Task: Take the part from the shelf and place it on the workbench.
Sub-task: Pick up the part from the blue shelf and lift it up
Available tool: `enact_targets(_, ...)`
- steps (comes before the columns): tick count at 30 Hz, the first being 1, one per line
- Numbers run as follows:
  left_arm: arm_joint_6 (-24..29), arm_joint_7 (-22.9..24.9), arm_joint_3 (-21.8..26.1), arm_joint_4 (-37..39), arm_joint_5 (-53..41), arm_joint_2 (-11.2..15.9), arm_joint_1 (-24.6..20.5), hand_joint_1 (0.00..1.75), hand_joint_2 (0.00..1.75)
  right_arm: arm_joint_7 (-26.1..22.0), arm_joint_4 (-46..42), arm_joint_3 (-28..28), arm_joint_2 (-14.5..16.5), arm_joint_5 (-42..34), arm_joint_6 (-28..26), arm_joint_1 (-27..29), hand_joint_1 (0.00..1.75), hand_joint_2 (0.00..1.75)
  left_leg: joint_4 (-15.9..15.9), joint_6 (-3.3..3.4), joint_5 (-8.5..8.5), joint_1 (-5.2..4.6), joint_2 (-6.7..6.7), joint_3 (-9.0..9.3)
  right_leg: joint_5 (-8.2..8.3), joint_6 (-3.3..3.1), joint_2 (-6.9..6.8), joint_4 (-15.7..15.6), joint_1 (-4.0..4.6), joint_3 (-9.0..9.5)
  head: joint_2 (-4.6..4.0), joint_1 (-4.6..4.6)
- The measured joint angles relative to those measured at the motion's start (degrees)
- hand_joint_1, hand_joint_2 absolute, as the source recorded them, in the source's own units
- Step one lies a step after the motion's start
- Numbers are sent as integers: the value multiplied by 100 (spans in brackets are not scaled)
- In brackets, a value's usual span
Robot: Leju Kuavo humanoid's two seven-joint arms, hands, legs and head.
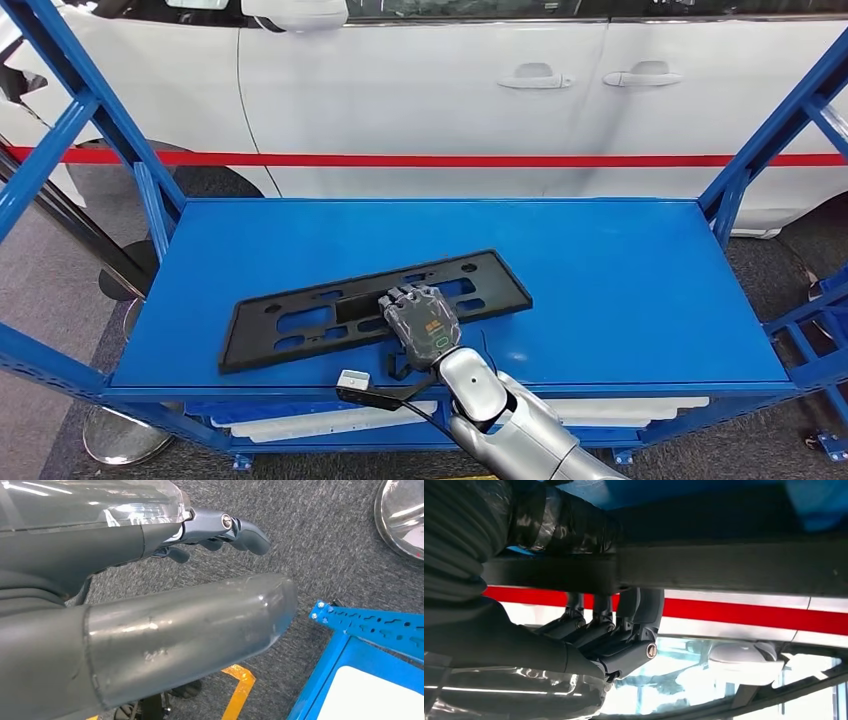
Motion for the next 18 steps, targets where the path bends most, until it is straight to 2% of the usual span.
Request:
enact_targets(2,0,2,-9,-2,3,-14,0,0,0,1,-2,1,0,0,-1,-18,175,175,18,-40,-35,-2,-16,20,364,-9,-12,-781,-20,405,0,0)
enact_targets(3,0,5,-13,-4,8,-17,-2,0,0,1,-4,1,1,-1,-2,-27,175,175,33,-68,-55,-11,-23,23,471,-27,-15,-1107,-14,564,0,-1)
enact_targets(4,0,9,-17,-9,15,-19,-1,0,0,1,-7,2,1,-5,-4,-31,175,175,42,-100,-70,-20,-27,22,507,-50,-16,-1298,-5,654,0,-1)
enact_targets(6,-1,20,-19,-19,32,-22,0,0,0,5,-12,3,1,-11,-7,-35,175,175,37,-174,-82,-22,-32,22,487,-112,-9,-1359,24,664,0,-1)
enact_targets(8,-2,29,-22,-25,46,-27,1,0,0,9,-22,4,2,-16,-7,-39,175,175,59,-247,-134,0,-29,23,492,-190,-13,-1405,17,700,0,-1)
enact_targets(10,-2,41,-26,-31,68,-33,0,0,0,14,-31,8,3,-28,10,-43,175,175,423,-295,-364,13,-23,-132,502,-258,-25,-1461,-3,750,0,-2)
enact_targets(12,0,61,-27,-37,97,-36,9,0,0,21,-32,15,-2,-57,45,-40,175,175,1189,-319,-708,15,-19,-515,492,-295,-32,-1466,8,762,0,-2)
enact_targets(13,2,74,-27,-40,111,-41,20,0,0,23,-32,20,-6,-86,73,-37,175,175,1530,-326,-807,15,-18,-703,485,-305,-29,-1463,18,763,0,-2)
enact_targets(14,6,85,-26,-41,124,-47,33,0,0,17,-35,25,-9,-141,108,-35,175,175,1700,-324,-802,15,-18,-812,476,-312,-24,-1458,26,770,0,-2)
enact_targets(15,11,95,-26,-44,140,-54,46,0,0,-12,-50,28,-11,-247,145,-34,175,175,1643,-314,-683,15,-18,-810,464,-313,-17,-1451,34,783,0,-2)
enact_targets(17,20,97,-25,-68,195,-65,64,0,0,-184,-137,29,-14,-729,185,-30,175,175,922,-266,-238,11,-16,-502,428,-300,0,-1431,45,827,0,-2)
enact_targets(18,12,81,-23,-91,219,-79,75,0,0,-348,-224,25,-15,-1134,182,-21,175,175,534,-239,-84,-1,-13,-326,407,-282,11,-1414,62,840,0,-2)
